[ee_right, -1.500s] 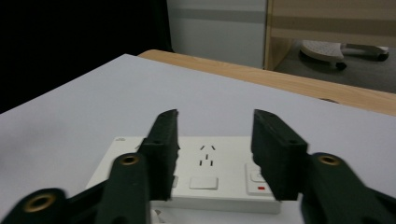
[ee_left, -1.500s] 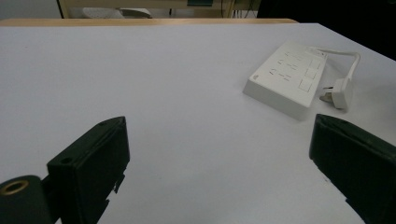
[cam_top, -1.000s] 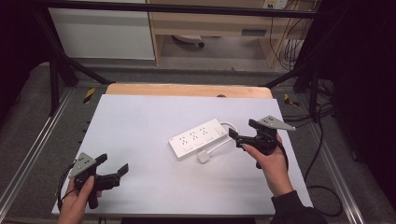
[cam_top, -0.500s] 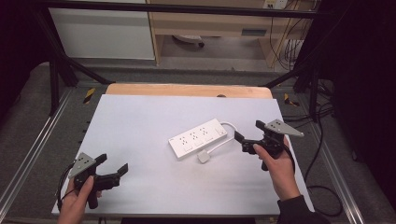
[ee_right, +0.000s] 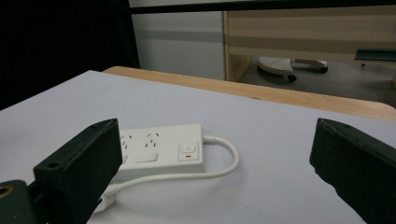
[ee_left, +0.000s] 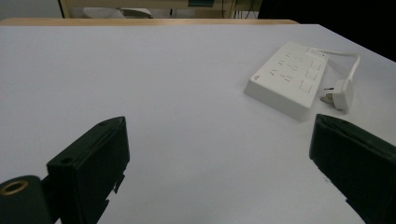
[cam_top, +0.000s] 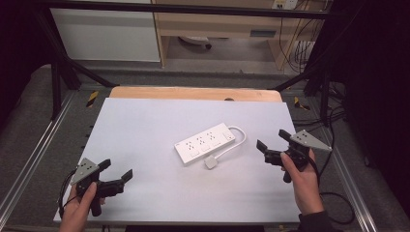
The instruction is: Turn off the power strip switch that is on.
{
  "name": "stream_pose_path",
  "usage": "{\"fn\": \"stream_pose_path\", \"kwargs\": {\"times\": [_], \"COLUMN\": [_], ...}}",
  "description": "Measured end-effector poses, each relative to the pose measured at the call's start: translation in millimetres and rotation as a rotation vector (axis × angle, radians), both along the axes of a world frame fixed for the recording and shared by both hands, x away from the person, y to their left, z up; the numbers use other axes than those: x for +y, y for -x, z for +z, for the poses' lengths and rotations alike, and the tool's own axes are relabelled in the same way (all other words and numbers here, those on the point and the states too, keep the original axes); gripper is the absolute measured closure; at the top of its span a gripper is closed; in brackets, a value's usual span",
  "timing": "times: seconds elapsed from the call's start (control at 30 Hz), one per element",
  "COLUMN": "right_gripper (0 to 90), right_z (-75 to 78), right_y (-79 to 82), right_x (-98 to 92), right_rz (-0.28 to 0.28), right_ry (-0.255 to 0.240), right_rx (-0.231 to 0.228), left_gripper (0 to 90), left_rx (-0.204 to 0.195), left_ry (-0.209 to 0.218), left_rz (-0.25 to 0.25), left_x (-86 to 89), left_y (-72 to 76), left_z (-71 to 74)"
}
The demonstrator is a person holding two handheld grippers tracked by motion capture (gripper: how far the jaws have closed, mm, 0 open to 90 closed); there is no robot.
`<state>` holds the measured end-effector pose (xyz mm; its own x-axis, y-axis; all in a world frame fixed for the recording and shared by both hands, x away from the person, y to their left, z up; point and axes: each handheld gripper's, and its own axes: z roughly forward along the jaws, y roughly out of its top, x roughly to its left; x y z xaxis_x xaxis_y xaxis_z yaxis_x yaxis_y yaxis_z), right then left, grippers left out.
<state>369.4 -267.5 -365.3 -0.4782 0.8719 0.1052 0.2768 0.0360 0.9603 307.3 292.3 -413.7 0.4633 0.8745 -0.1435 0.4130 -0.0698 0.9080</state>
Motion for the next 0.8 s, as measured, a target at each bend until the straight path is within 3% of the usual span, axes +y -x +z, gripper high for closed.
{"fn": "stream_pose_path", "kwargs": {"times": [0.37,0.7,0.8], "right_gripper": [6.0,4.8,4.4], "right_z": [-24.3,-53.6,-63.7], "right_y": [16.8,23.3,19.3], "right_x": [-14.6,-13.4,-7.5], "right_rz": [-0.007,0.011,0.026], "right_ry": [0.044,0.047,0.069], "right_rx": [-0.006,0.056,0.118], "left_gripper": [4.8,4.8,4.8], "left_rx": [0.000,0.002,-0.002], "left_ry": [0.000,0.000,-0.001], "left_rz": [-0.004,-0.009,-0.013], "left_x": [-0.9,-1.5,-1.8], "left_y": [0.2,0.3,0.4], "left_z": [-0.1,0.1,0.3]}}
